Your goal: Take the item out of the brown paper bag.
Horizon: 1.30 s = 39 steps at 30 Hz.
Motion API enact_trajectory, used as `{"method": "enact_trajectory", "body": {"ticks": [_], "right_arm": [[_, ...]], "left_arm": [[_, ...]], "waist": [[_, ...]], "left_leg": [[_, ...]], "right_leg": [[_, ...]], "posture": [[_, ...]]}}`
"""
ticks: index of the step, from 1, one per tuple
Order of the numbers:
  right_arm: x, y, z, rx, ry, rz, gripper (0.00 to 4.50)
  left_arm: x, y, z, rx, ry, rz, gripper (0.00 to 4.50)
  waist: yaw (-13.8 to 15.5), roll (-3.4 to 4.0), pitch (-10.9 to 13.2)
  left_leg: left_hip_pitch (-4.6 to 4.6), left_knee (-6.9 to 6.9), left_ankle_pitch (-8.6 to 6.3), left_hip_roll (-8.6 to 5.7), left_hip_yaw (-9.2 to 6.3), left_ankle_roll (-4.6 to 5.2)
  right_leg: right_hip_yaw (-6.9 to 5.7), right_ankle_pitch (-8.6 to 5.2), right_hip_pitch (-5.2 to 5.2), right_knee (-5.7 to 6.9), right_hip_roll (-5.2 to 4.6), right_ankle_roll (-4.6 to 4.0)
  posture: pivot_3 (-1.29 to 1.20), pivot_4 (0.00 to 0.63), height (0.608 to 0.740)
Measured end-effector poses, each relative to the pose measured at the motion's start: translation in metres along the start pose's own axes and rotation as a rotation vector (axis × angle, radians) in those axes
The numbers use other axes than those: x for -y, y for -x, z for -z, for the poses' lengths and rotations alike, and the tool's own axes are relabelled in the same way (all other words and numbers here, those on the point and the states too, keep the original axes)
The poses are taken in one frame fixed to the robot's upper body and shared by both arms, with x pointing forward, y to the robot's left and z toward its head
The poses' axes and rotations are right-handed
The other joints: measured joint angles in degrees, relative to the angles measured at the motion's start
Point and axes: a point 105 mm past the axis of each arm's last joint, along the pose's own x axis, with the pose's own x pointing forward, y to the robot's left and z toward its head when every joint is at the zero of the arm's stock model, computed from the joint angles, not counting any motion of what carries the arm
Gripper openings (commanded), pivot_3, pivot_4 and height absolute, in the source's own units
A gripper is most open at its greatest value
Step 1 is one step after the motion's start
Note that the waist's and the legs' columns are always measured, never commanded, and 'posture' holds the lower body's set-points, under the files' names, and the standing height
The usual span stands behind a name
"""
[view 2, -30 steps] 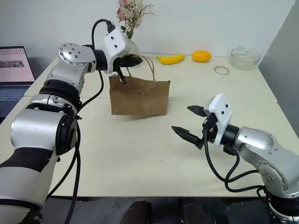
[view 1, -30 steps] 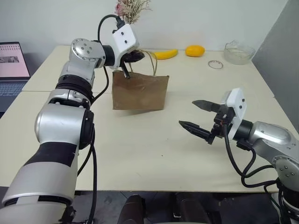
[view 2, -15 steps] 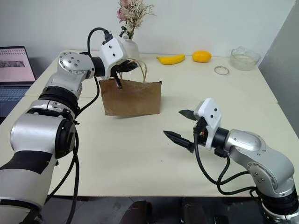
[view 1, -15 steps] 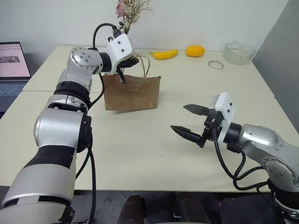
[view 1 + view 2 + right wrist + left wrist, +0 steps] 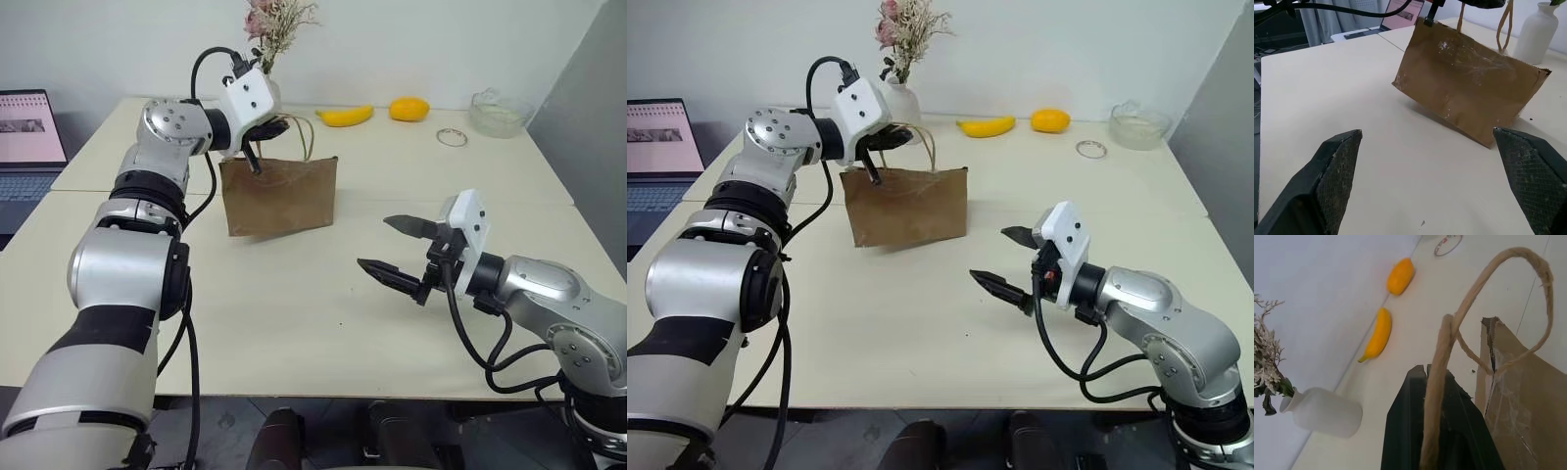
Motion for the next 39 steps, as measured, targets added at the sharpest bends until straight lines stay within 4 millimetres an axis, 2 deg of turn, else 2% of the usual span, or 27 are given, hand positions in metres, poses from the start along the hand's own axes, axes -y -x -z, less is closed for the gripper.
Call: {"method": "enact_trajectory", "body": {"ticks": [7, 15, 22, 31, 39], "right_arm": [[0.002, 0.013, 0.003, -0.042, 0.006, -0.012, 4.50], [0.008, 0.021, 0.006, -0.064, -0.002, 0.049, 4.50], [0.003, 0.022, 0.008, -0.068, -0.014, 0.052, 4.50], [0.002, 0.024, 0.010, -0.069, -0.025, 0.079, 4.50], [0.012, 0.022, 0.013, -0.077, -0.048, 0.156, 4.50]], "left_arm": [[-0.012, -0.009, -0.040, 0.088, -0.046, -0.021, 0.03], [-0.004, -0.024, -0.058, 0.130, -0.048, -0.008, 0.03], [0.000, -0.035, -0.083, 0.183, -0.069, 0.004, 0.03], [0.020, -0.046, -0.090, 0.217, -0.055, 0.091, 0.03], [0.039, -0.047, -0.062, 0.179, -0.021, 0.160, 0.03]], "waist": [[0.0, 0.00, 0.0], [0.0, -0.01, 0.0], [-0.1, -0.01, 0.0], [-0.1, -0.01, 0.0], [-0.1, -0.01, 0.0]], "left_leg": [[-0.02, 0.00, -0.01, -0.01, 0.02, 0.02], [-0.03, 0.00, -0.01, -0.01, 0.01, 0.02], [0.02, 0.00, -0.02, -0.01, 0.08, 0.03], [0.02, 0.00, -0.02, -0.01, 0.08, 0.03], [0.03, 0.00, -0.02, 0.00, 0.11, 0.03]], "right_leg": [[0.02, 0.00, 0.00, -0.05, 0.00, 0.00], [0.01, 0.00, 0.00, -0.03, 0.01, 0.01], [0.08, -0.01, 0.00, -0.02, 0.01, 0.01], [0.09, -0.01, 0.00, -0.01, 0.02, 0.01], [0.12, 0.00, -0.01, 0.02, 0.03, 0.01]], "posture": [[0.00, 0.150, 0.740], [0.00, 0.150, 0.740], [0.00, 0.150, 0.740], [0.00, 0.150, 0.740], [0.00, 0.150, 0.740]]}}
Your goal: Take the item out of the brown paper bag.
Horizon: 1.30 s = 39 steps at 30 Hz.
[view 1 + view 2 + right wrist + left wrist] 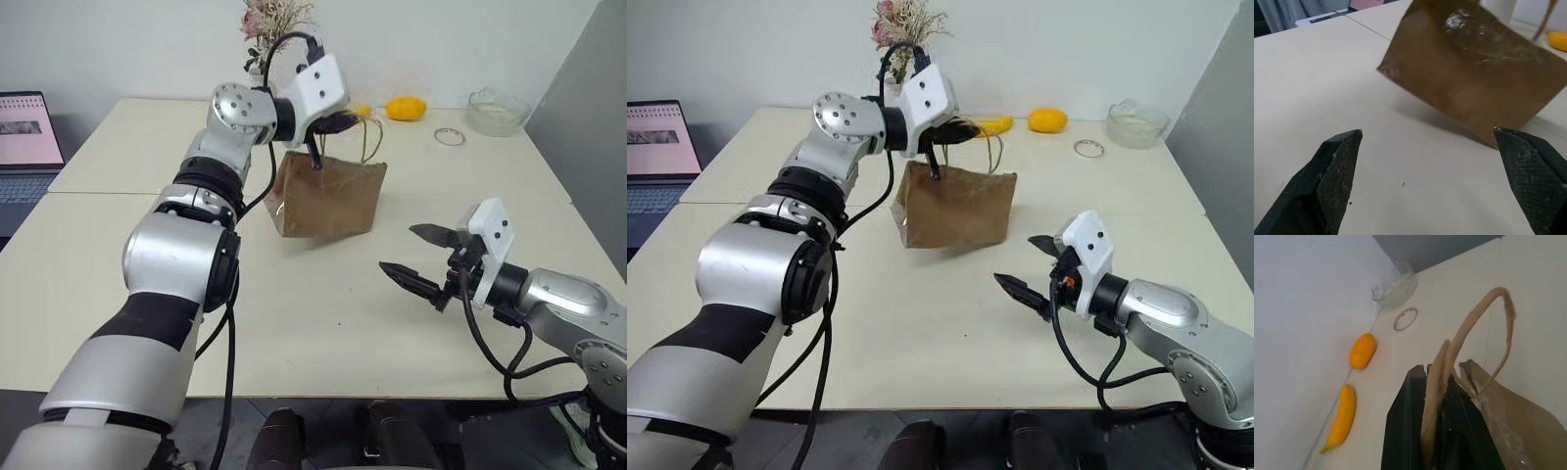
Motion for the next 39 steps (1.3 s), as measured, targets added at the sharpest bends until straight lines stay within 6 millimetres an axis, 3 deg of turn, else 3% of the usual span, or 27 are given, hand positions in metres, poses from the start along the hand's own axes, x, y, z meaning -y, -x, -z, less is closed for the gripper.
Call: {"method": "enact_trajectory", "body": {"ticks": [8, 17, 27, 30, 39], "right_arm": [[0.001, -0.003, 0.002, -0.013, -0.011, 0.000, 4.50], [-0.001, -0.012, 0.002, -0.011, -0.005, -0.009, 4.50], [0.000, -0.019, 0.000, 0.007, -0.014, 0.007, 4.50], [0.001, -0.021, -0.001, 0.012, -0.014, 0.017, 4.50], [-0.001, -0.024, -0.002, 0.022, -0.018, -0.001, 4.50]], "left_arm": [[-0.002, 0.016, 0.026, -0.098, -0.064, -0.026, 0.03], [-0.009, 0.016, 0.028, -0.124, -0.111, -0.101, 0.03], [0.000, 0.018, 0.044, -0.149, -0.080, -0.091, 0.03], [-0.001, 0.021, 0.047, -0.158, -0.078, -0.096, 0.62], [0.000, 0.032, 0.053, -0.144, 0.000, -0.067, 3.49]], "waist": [[0.1, 0.00, 0.0], [0.1, 0.00, 0.0], [0.1, 0.00, 0.0], [0.1, 0.00, 0.0], [0.0, 0.00, 0.0]], "left_leg": [[-0.01, 0.01, 0.00, 0.00, -0.03, 0.00], [-0.01, 0.01, 0.00, 0.00, -0.03, 0.00], [0.00, 0.01, 0.00, 0.00, -0.02, 0.00], [0.00, 0.01, 0.00, 0.00, -0.03, 0.00], [0.01, 0.01, 0.00, 0.01, -0.03, 0.00]], "right_leg": [[-0.01, 0.00, 0.00, 0.00, -0.01, 0.00], [-0.03, 0.00, 0.00, 0.00, -0.01, 0.00], [-0.02, 0.00, 0.00, 0.01, -0.01, 0.00], [-0.03, 0.00, 0.00, 0.01, -0.02, 0.00], [-0.04, 0.00, 0.00, 0.03, -0.01, -0.01]], "posture": [[0.00, 0.150, 0.740], [0.00, 0.150, 0.740], [0.00, 0.150, 0.740], [0.00, 0.150, 0.740], [0.00, 0.150, 0.740]]}}
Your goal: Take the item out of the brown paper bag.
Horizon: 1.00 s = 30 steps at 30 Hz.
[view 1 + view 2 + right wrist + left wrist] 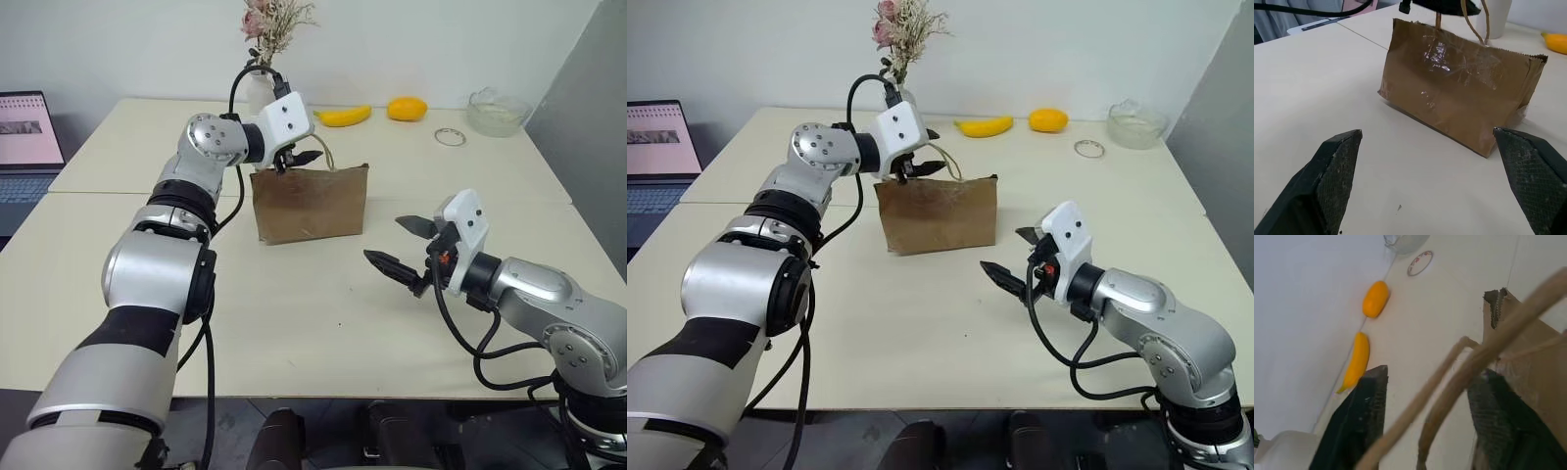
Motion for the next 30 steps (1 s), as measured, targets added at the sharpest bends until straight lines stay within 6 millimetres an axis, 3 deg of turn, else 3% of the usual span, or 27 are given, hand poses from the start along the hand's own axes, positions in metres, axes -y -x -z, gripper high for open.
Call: {"method": "enact_trajectory", "body": {"ticks": [3, 14, 18, 24, 27, 30], "right_arm": [[0.000, -0.001, 0.002, -0.005, -0.005, -0.006, 4.50], [-0.001, -0.005, 0.002, -0.008, 0.011, -0.024, 4.50], [0.000, -0.007, 0.002, 0.000, 0.011, -0.035, 4.50], [0.002, -0.010, 0.000, 0.013, 0.027, -0.043, 4.50], [0.000, -0.011, 0.000, 0.015, 0.029, -0.062, 4.50], [-0.001, -0.013, 0.001, 0.012, 0.026, -0.078, 4.50]], "left_arm": [[-0.005, 0.009, 0.002, 0.015, 0.054, 0.000, 4.44], [-0.003, 0.041, 0.020, 0.109, 0.263, 0.036, 4.48], [0.002, 0.062, 0.033, 0.131, 0.308, -0.008, 4.48], [0.038, 0.094, 0.044, 0.115, 0.413, -0.067, 4.48], [0.073, 0.106, 0.043, 0.087, 0.481, -0.041, 4.48], [0.109, 0.111, 0.058, 0.019, 0.579, -0.011, 4.48]], "waist": [[0.0, 0.00, 0.0], [-0.1, 0.01, 0.0], [-0.3, 0.04, 0.0], [-0.7, 0.04, 0.0], [-0.8, 0.08, -0.1], [-0.8, 0.08, -0.1]], "left_leg": [[0.01, 0.00, 0.00, 0.00, 0.01, 0.00], [0.05, 0.00, 0.00, 0.03, 0.00, 0.00], [0.16, -0.01, 0.00, 0.08, -0.15, 0.00], [0.17, 0.00, 0.00, 0.09, -0.27, -0.01], [0.32, -0.02, 0.00, 0.08, -0.23, -0.01], [0.41, -0.02, 0.00, 0.07, -0.26, -0.01]], "right_leg": [[0.02, 0.00, 0.00, 0.00, 0.00, 0.00], [0.03, 0.00, 0.00, 0.05, 0.00, -0.01], [0.15, 0.01, 0.01, 0.13, -0.02, -0.03], [0.14, 0.05, 0.04, 0.14, -0.26, -0.10], [0.16, 0.01, 0.15, 0.12, -0.31, -0.03], [0.12, -0.01, 0.24, 0.10, -0.31, -0.02]], "posture": [[0.00, 0.150, 0.740], [0.00, 0.150, 0.740], [0.00, 0.150, 0.740], [0.00, 0.150, 0.740], [0.00, 0.150, 0.740], [0.00, 0.150, 0.740]]}}
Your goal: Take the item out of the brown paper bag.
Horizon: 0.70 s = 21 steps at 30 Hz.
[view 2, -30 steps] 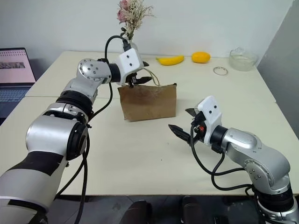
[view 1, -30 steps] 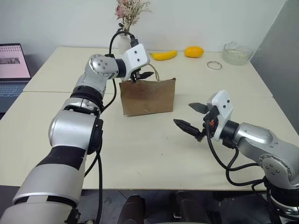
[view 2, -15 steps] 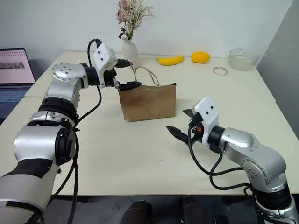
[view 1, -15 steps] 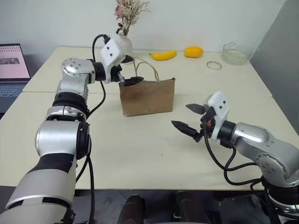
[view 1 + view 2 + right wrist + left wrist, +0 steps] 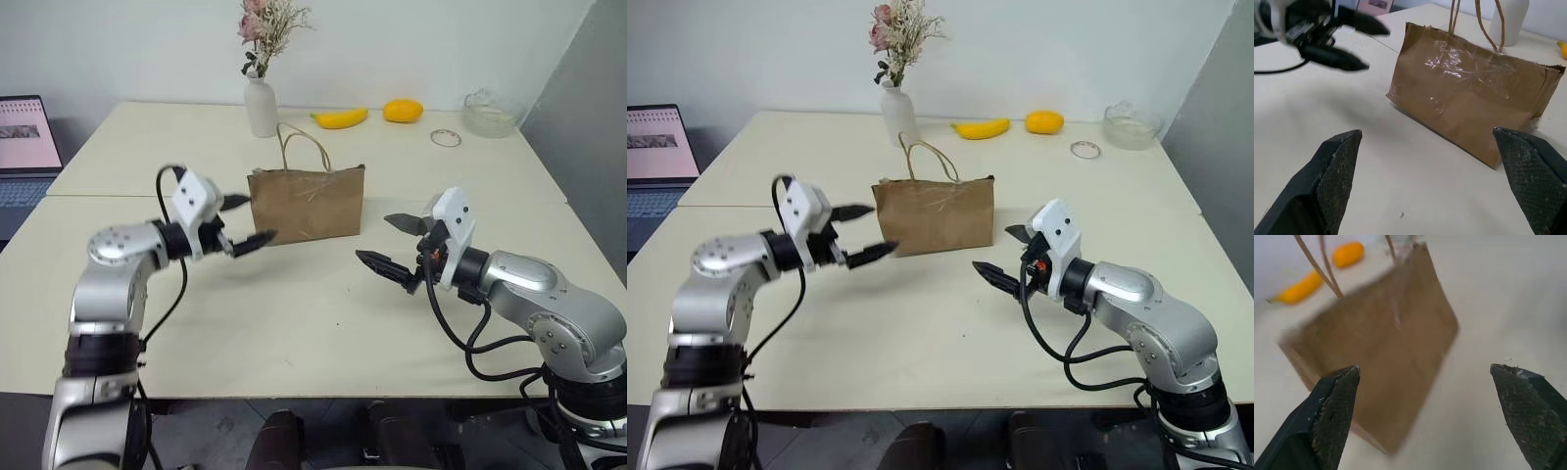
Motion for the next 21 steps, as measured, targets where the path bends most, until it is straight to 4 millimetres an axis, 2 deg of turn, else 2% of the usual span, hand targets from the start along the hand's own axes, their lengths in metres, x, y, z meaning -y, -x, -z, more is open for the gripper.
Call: {"method": "enact_trajectory", "body": {"ticks": [4, 9, 17, 21], "right_arm": [[-0.005, -0.001, 0.000, 0.001, 0.003, -0.039, 4.50], [-0.007, -0.001, -0.001, 0.002, 0.007, -0.062, 4.50], [-0.008, 0.000, 0.000, -0.005, 0.010, -0.068, 4.50], [-0.008, 0.000, 0.000, -0.009, 0.011, -0.068, 4.50]], "left_arm": [[0.004, 0.001, 0.018, -0.048, 0.051, -0.035, 4.48], [0.005, -0.020, 0.030, -0.049, 0.079, -0.053, 4.48], [-0.026, -0.042, 0.041, -0.066, 0.015, -0.118, 4.48], [-0.033, -0.045, 0.043, -0.066, -0.012, -0.127, 4.48]], "waist": [[0.3, 0.00, 0.0], [0.7, -0.01, 0.0], [0.9, -0.01, 0.0], [0.9, -0.01, 0.0]], "left_leg": [[0.17, 0.00, 0.00, -0.02, 0.00, 0.00], [0.20, -0.02, 0.00, -0.02, 0.04, 0.00], [0.20, -0.04, 0.00, -0.02, 0.06, 0.01], [0.19, -0.04, -0.01, -0.01, 0.07, 0.01]], "right_leg": [[-0.01, 0.00, 0.14, 0.00, 0.05, 0.00], [0.02, 0.00, 0.15, -0.02, 0.25, 0.00], [0.02, 0.00, 0.13, -0.02, 0.28, 0.00], [0.03, 0.00, 0.13, -0.03, 0.27, 0.00]], "posture": [[0.00, 0.150, 0.740], [0.00, 0.150, 0.740], [0.00, 0.150, 0.740], [0.00, 0.150, 0.740]]}}
